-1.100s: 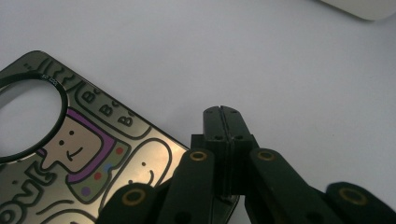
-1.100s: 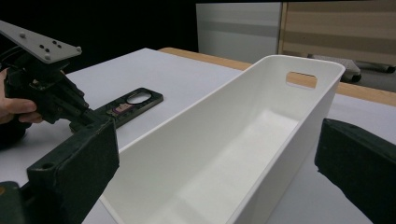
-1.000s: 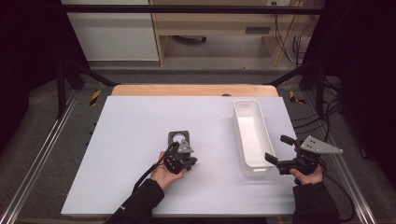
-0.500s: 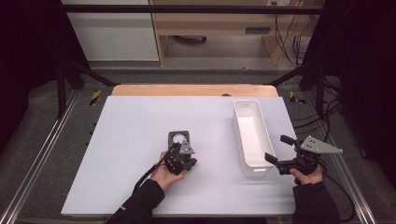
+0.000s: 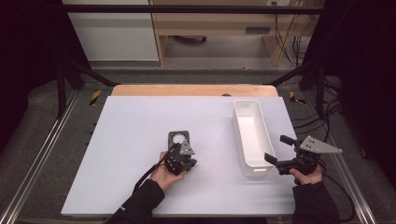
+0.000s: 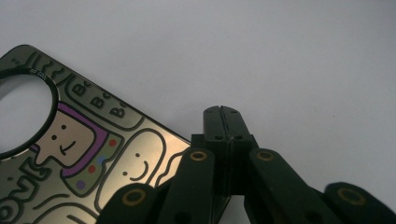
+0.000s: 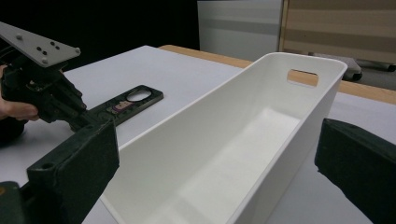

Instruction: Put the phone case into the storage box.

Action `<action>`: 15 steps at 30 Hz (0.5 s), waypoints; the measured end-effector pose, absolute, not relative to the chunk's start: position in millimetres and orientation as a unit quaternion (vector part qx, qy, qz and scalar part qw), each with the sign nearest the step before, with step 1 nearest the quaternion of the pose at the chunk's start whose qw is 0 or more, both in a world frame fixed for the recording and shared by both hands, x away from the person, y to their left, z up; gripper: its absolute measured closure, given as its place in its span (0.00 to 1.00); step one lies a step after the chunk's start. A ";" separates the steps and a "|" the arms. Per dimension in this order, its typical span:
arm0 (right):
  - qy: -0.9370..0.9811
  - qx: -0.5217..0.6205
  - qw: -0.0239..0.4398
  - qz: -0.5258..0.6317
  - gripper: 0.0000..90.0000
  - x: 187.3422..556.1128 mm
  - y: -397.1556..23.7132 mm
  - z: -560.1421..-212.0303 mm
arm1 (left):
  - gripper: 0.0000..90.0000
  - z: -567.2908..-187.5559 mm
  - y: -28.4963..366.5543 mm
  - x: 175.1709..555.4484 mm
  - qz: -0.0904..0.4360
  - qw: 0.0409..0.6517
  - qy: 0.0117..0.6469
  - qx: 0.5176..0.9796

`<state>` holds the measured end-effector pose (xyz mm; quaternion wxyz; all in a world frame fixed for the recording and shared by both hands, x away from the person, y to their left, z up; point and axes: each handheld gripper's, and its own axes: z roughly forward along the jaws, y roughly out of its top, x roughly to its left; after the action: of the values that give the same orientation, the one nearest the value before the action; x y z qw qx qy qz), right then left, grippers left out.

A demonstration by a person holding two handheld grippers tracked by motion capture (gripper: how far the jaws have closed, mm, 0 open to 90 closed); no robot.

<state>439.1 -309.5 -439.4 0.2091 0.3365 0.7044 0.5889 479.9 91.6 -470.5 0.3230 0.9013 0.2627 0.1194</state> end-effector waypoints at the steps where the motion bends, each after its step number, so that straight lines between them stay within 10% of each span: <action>1: 0.705 0.337 0.209 0.589 0.01 439.1 -309.4 -439.5 | 0.99 -470.4 91.6 479.7 0.120 0.322 0.262 0.902; 15: 0.705 0.337 0.209 0.588 0.01 439.4 -309.1 -439.7 | 0.99 -468.7 91.9 479.2 0.114 0.315 0.264 0.904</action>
<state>439.4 -309.1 -439.7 0.2089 0.3372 0.7047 0.5883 479.2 91.9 -468.7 0.3149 0.9044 0.2644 0.1140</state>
